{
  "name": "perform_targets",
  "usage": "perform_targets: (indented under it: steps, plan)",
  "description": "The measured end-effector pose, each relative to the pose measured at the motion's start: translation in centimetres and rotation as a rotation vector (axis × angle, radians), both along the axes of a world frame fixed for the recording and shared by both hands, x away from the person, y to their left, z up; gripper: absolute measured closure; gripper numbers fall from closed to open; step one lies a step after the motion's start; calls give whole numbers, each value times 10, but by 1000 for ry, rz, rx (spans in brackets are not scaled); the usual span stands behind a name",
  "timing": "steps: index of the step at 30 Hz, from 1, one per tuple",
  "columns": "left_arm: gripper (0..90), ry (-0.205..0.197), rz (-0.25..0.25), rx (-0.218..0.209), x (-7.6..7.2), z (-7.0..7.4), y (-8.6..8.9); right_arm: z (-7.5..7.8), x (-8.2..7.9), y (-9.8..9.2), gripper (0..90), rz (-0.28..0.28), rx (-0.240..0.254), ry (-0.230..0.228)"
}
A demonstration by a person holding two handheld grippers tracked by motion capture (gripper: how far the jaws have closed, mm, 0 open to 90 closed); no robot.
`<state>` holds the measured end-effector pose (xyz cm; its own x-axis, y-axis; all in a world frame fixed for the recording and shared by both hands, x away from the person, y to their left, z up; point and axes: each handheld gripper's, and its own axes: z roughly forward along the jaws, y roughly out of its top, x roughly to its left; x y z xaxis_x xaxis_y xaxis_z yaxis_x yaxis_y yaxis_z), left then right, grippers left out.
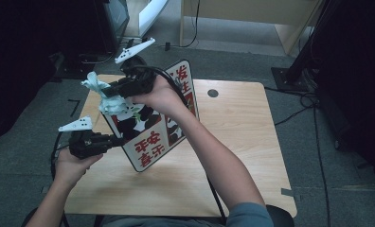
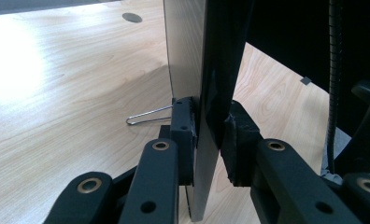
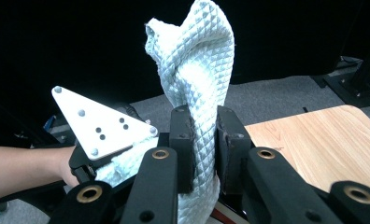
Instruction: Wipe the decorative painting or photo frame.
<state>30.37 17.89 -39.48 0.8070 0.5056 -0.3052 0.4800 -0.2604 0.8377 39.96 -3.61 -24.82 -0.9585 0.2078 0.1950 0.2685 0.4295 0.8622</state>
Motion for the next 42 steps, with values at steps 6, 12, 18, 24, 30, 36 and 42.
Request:
perform_targets:
  steps: [6, 12, 18, 24, 30, 36, 42]
  plan:
    - [769, 3, -3, -1, 0, 0, 0, -3, 1, -5, 794, -7, 16, 2]
    - [767, 9, -4, -4, 0, 0, 0, -3, 3, -11, 793, -22, 20, 3]
    - [767, 12, -3, -4, 0, -1, 0, -3, 5, -17, 794, -33, 24, 3]
    - [768, 12, -7, -1, 0, -1, 1, -3, 7, -22, 793, -47, 24, 5]
    - [768, 12, -9, 1, 0, -1, 1, -3, 10, -29, 793, -64, 22, 2]
    - [770, 12, -9, 6, -1, -1, 2, -4, 13, -34, 792, -76, 31, 7]
    - [770, 12, -10, 4, -1, -1, 2, -5, 17, -40, 791, -83, 38, 20]
